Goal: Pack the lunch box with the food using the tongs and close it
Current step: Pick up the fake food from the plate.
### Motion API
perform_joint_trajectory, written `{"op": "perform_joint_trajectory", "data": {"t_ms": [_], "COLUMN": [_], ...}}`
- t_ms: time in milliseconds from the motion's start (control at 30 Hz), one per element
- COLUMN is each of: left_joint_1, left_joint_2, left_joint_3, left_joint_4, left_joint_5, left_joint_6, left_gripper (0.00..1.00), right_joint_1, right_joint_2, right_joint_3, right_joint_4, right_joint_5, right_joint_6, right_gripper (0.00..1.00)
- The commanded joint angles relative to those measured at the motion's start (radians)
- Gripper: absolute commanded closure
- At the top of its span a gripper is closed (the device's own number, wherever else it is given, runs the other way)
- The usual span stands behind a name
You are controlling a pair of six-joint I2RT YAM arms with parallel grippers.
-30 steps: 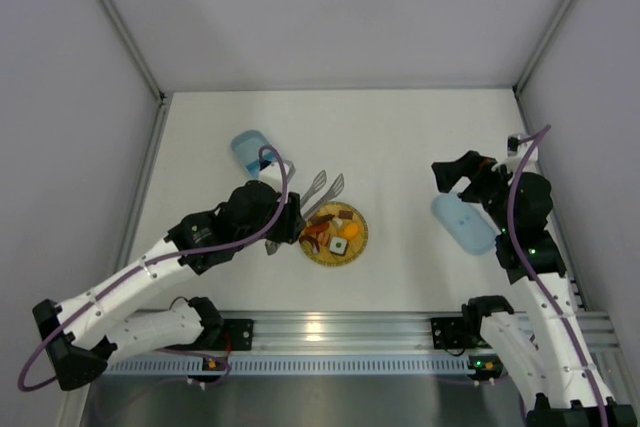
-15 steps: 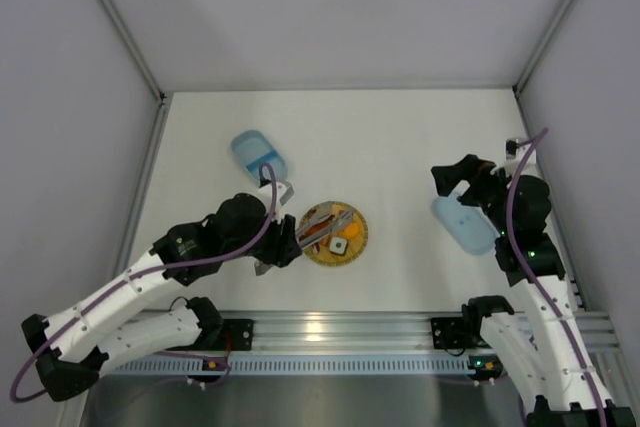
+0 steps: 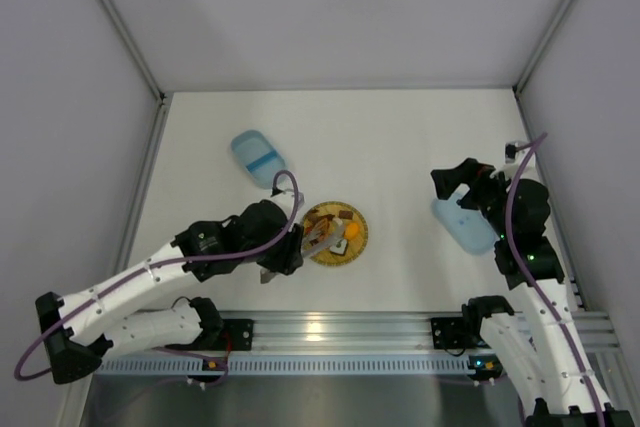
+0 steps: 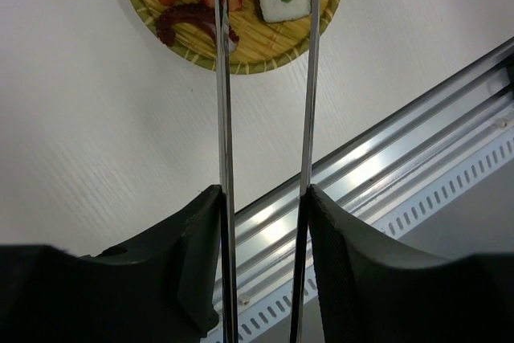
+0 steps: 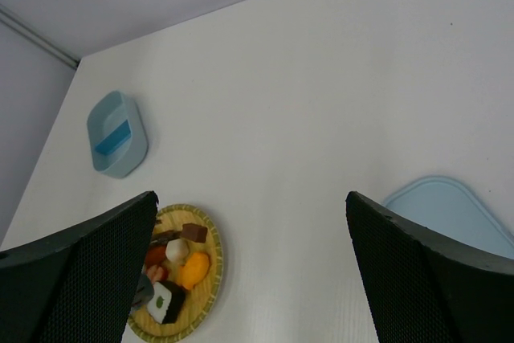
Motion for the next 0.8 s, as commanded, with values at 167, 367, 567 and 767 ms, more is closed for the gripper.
{"op": "perform_joint_trajectory", "data": {"t_ms": [167,367,567,767], "left_joint_1": [-0.09,-0.1,-0.117,-0.133], "left_joint_2": [0.041,0.058,0.087,0.102], "left_joint_3": [0.004,0.004,0.007,0.015], "left_joint_4": [-0.011,-0.028,-0.006,0.014], "left_joint_5": [-0.048,-0.078,-0.092,-0.094], "left_joint_6": [-0.048,-0.059,-0.062,-0.061], "left_gripper": [0.51,0.51,0.51,0.51], "right_joint_1": [-0.016,-0.016,-0.016,-0.017], "right_joint_2": [-0.01,-0.012,-0.016,-0.021], "right_joint_3": [-0.007,-0.01,-0.012,-0.016], "right_joint_4": [0.007,0.008,0.005,0.004], "right_joint_5": [-0.003,-0.005,-0.007,-0.013], "right_joint_6": [0.005,0.005,0.004,0.004], "right_gripper": [0.01,0.01,0.0,0.01]}}
